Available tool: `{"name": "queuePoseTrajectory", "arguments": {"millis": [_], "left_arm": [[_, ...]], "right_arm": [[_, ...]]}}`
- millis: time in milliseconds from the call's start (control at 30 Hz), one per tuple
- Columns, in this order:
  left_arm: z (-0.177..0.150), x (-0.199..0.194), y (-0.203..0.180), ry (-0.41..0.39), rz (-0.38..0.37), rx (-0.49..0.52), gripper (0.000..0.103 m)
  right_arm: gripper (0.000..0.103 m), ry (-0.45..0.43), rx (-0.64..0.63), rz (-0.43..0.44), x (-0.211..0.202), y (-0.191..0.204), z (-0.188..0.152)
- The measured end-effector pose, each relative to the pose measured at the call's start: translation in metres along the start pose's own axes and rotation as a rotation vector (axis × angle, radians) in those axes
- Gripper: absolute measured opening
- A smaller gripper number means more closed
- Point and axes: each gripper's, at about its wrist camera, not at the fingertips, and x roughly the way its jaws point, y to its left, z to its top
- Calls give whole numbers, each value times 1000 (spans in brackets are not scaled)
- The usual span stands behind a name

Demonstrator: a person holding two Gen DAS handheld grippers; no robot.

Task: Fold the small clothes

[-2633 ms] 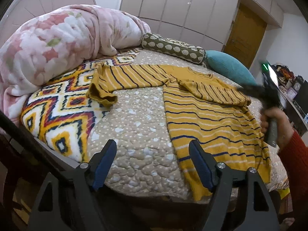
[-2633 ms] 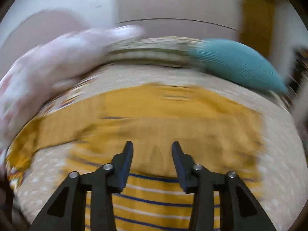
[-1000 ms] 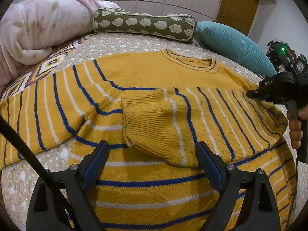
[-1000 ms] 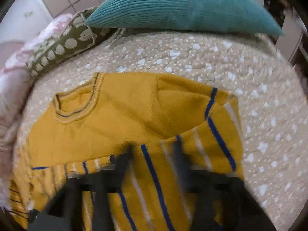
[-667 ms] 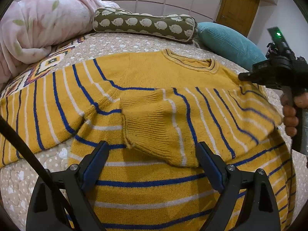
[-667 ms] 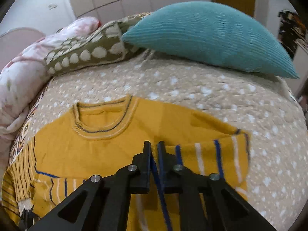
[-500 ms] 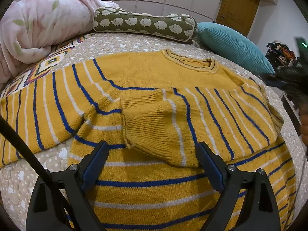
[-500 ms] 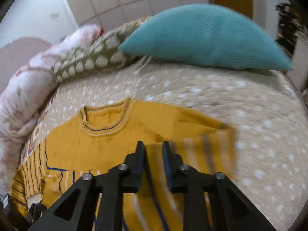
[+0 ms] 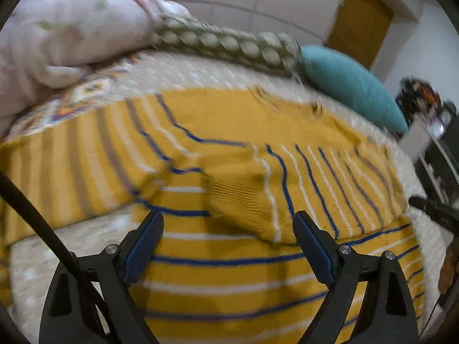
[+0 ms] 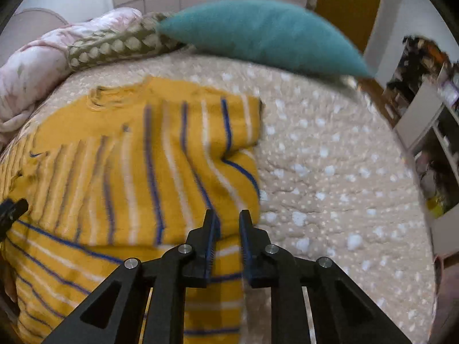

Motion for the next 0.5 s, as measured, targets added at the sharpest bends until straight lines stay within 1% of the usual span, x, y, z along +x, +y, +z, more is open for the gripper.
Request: {"name": "queuePoseTrajectory", "arguments": {"millis": [67,133,200,233,267,300,333,400,433,500], "left_arm": [[-7,-31,18,-44,28,-34,91],[-19,-61,37,-69,85,-36,91],[-32,-85,53,-90,141,-47,91],[-42,-97,64,-90,162,-63,91],[-50,-105,74,-85,169,-81,91],[-62,-115,87,-77,169,-108,91],[-70,-121,96,-71,166,-127,91],[-88,-136,116,-64,167,-168,91],[-99,-146,124,-71,167,-177,91],[-111,-162,135,-93,180,-175,91]], "right_arm": [[20,-40,-27,74,-22,14,-3],[25,-57,-81,147,-34,42,-3],[40,-62,-171,229,-42,83,-7],[45,-61,-216,262,-43,105,-9],[51,-60,-254,287,-44,125,-11],[56,-57,-302,313,-42,148,-13],[57,-54,-347,333,-39,170,-15],[57,-50,-423,342,-28,209,-16],[57,-56,-463,320,-21,230,-15],[57,-80,-507,264,-12,257,-21]]}}
